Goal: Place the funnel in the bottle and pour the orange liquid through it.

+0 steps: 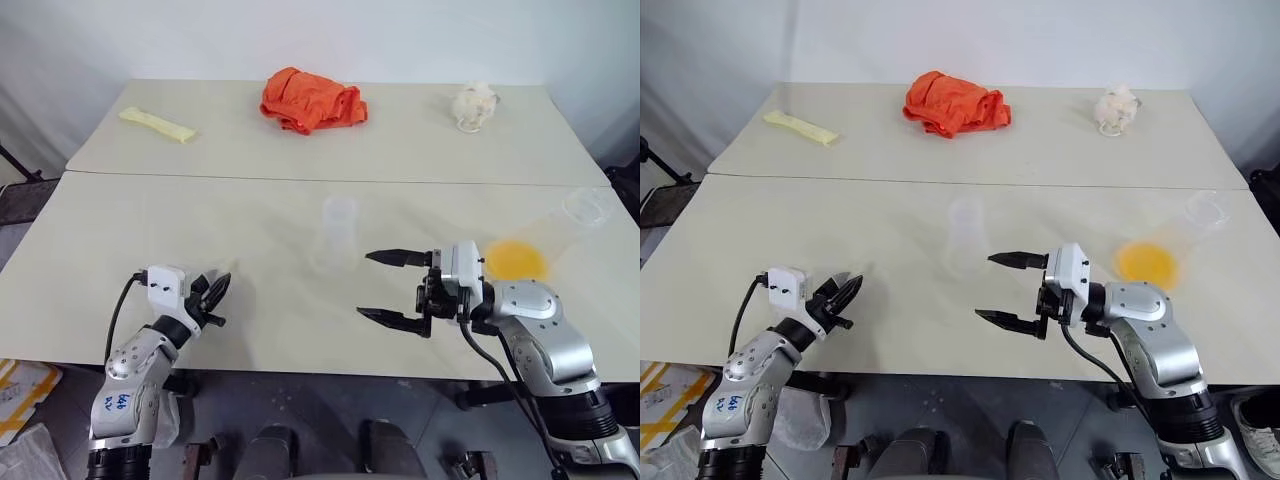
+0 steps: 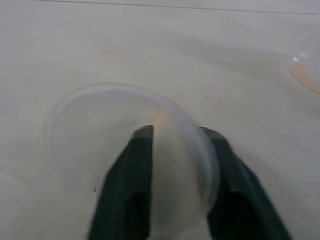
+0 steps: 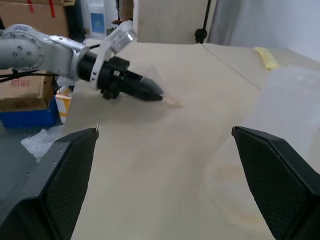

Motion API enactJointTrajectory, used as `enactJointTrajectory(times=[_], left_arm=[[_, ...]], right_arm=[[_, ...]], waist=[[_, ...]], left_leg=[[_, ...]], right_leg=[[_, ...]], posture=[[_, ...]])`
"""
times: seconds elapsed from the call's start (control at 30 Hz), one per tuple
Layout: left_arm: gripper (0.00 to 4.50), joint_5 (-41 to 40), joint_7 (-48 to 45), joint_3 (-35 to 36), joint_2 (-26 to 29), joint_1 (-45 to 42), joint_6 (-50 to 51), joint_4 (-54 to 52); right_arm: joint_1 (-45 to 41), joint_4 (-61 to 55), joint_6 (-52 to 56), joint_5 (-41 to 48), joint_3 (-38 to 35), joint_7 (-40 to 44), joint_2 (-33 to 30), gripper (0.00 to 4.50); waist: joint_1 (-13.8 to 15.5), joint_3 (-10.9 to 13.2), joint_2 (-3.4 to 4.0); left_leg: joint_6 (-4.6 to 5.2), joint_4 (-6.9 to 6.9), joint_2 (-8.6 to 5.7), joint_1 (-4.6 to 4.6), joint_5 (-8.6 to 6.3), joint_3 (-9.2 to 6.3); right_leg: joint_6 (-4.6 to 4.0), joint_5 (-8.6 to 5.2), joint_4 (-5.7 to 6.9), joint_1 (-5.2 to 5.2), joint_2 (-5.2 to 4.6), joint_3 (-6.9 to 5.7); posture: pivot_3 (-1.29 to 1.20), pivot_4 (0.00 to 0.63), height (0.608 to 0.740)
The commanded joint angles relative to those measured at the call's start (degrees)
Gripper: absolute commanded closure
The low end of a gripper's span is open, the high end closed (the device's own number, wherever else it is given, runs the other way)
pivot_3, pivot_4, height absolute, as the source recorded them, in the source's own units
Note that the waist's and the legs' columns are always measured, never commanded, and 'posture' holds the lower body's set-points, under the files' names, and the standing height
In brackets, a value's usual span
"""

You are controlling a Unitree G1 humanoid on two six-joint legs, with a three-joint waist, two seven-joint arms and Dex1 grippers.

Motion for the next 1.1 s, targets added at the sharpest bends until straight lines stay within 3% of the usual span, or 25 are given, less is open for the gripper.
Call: enactJointTrajectory(times=[0.03,0.23,0.43,0.5,0.73,1.1], left_arm=[[4.47,-1.0,-1.7,1.1,1.0,-1.0,-1.0,2.7],[4.47,-4.0,-10.5,2.6,5.3,-5.5,-6.4,4.9],[4.47,-2.7,-28.7,-2.1,18.7,-18.4,-14.0,6.9],[4.47,-3.4,-31.4,-4.5,20.3,-25.4,-12.5,7.7],[4.47,-0.8,-37.7,-13.6,21.0,-40.7,-8.7,10.3],[4.47,6.4,-37.8,-19.9,16.9,-49.4,-11.2,17.6]], right_arm=[[0.3,-2.1,-1.4,0.9,-2.1,-1.0,0.0,0.0],[3.0,-4.7,0.1,3.8,-7.0,-9.3,3.0,0.0],[6.6,-6.7,-0.3,6.7,-12.4,-18.2,7.9,0.0],[6.7,-6.1,-0.4,6.6,-12.8,-19.8,9.2,0.0],[7.6,-5.2,-2.4,4.6,-11.9,-21.2,10.8,0.0],[9.7,-6.3,-3.5,3.7,-10.5,-22.6,12.6,0.0]], waist=[[0.1,0.0,0.01],[0.7,0.0,0.0],[1.0,0.0,0.0],[1.2,0.0,0.02],[0.0,0.0,0.02],[-0.2,0.0,0.01]], left_leg=[[0.0,0.02,0.02,0.01,0.0,0.0],[-0.01,0.07,0.02,0.01,0.02,-0.01],[-0.03,0.04,0.02,-0.06,0.01,-0.06],[-0.02,0.02,-0.02,-0.05,0.01,0.0],[0.04,-0.13,-0.04,-0.07,0.0,0.09],[0.04,-0.11,-0.07,-0.08,0.0,0.14]], right_leg=[[0.0,0.0,0.02,0.02,0.01,-0.01],[0.0,0.0,0.02,0.04,0.01,0.0],[-0.01,0.0,-0.01,-0.01,0.02,-0.09],[-0.01,0.0,-0.01,-0.01,0.01,-0.05],[0.06,0.03,0.17,-0.06,0.12,-0.08],[0.07,0.04,0.19,-0.11,0.2,-0.04]], posture=[[0.0,0.15,0.74],[0.0,0.15,0.74],[0.0,0.15,0.74],[0.0,0.15,0.74],[0.0,0.15,0.74],[0.0,0.15,0.74]])
